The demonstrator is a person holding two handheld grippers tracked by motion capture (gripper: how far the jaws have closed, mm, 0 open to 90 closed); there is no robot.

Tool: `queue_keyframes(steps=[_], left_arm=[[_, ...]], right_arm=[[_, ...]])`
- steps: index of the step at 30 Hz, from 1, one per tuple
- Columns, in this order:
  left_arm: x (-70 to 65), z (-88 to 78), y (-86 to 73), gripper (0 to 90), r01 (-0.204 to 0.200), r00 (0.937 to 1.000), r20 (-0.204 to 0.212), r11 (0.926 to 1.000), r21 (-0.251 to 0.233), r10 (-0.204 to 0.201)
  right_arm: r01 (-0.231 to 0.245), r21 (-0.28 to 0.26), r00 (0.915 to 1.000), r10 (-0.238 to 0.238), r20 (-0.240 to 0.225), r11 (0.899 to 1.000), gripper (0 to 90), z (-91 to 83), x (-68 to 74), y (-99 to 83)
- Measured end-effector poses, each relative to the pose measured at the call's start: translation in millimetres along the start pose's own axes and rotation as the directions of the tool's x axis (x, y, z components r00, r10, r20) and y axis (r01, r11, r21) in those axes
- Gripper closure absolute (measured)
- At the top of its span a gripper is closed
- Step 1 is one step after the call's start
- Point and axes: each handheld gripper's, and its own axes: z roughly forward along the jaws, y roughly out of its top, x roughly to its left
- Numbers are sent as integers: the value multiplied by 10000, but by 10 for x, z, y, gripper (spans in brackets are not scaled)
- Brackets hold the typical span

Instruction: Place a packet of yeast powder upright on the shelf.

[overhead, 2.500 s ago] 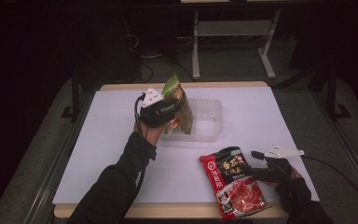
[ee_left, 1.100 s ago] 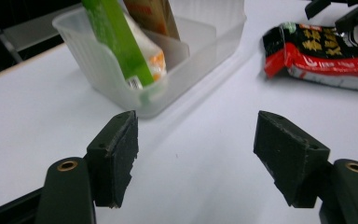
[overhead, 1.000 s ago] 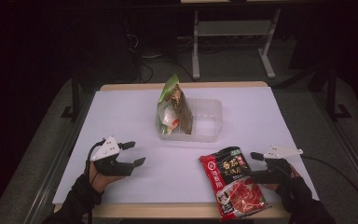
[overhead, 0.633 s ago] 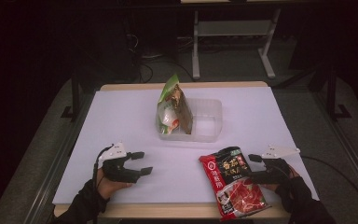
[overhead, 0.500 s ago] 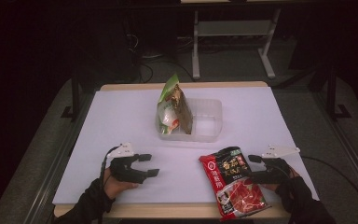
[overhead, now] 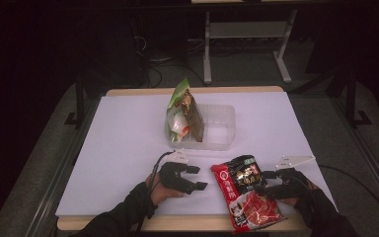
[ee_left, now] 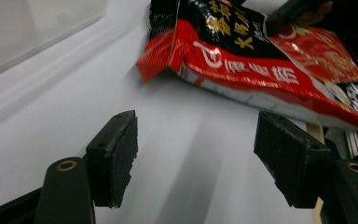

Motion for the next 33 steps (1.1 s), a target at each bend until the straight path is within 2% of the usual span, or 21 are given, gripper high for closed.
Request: queue_keyframes(steps=[1, 3, 4, 6, 8, 12, 16, 19, 21, 23, 26, 27, 28, 29, 33], left_arm=[[4, 41, 34, 314, 69, 10000, -36, 10000, 48, -69], [17, 151, 102, 314, 251, 9995, 167, 9994, 229, -255], [17, 151, 102, 312, 251, 9995, 167, 9994, 229, -255], [28, 213, 135, 294, 495, 9988, -56, 9975, 503, -492], [53, 248, 157, 293, 884, 9957, 217, 9949, 494, -896], [46, 328, 202, 272, 1180, 9912, 552, 9921, 435, -1203], [59, 405, 236, 268, 1618, 9803, 1081, 9859, 430, -1656], [25, 481, 276, 271, 1505, 9804, 1185, 9865, 650, -1574], [-13, 526, 303, 267, 1340, 9827, 1189, 9883, 734, -1421], [-36, 563, 320, 257, 1358, 9823, 1200, 9879, 745, -1440], [-69, 583, 332, 271, 1105, 9879, 1000, 9907, 791, -1182], [-67, 586, 333, 275, 1111, 9877, 1012, 9907, 789, -1189], [-71, 582, 333, 355, 1082, 9898, 842, 9912, 762, -1145], [-75, 576, 331, 392, 1091, 9916, 622, 9913, 731, -1137], [-86, 569, 329, 439, 1038, 9937, 366, 9927, 609, -1062]], right_arm=[[-67, 44, 10000, 68, -41, 10000, 300, 0, -3, -5], [-195, 134, 9996, 198, -191, 9997, 300, 5, -3, -12], [-192, 181, 9995, 197, -260, 9997, 299, 9, 1, -16], [-211, 198, 9993, 217, -302, 9996, 299, 15, 7, -19], [-215, 193, 9993, 221, -307, 9996, 298, 18, 8, -20], [-256, 160, 9991, 261, -348, 9995, 299, 26, 11, -29], [-203, 135, 9991, 208, -380, 9997, 299, 37, 9, -32], [-242, 151, 9987, 249, -450, 9996, 304, 48, 6, -33], [-189, 150, 9988, 196, -446, 9997, 309, 51, 10, -33], [-188, 118, 9988, 193, -457, 9998, 327, 55, 9, -33], [-235, 16, 9985, 236, -501, 9997, 364, 61, 4, -34], [-239, -18, 9984, 238, -504, 9997, 373, 62, 3, -34], [-285, -57, 9983, 282, -517, 9996, 404, 60, -4, -34], [-317, -79, 9983, 312, -492, 9995, 416, 58, -6, -33], [-264, -177, 9989, 257, -401, 9995, 454, 57, -2, -29]])
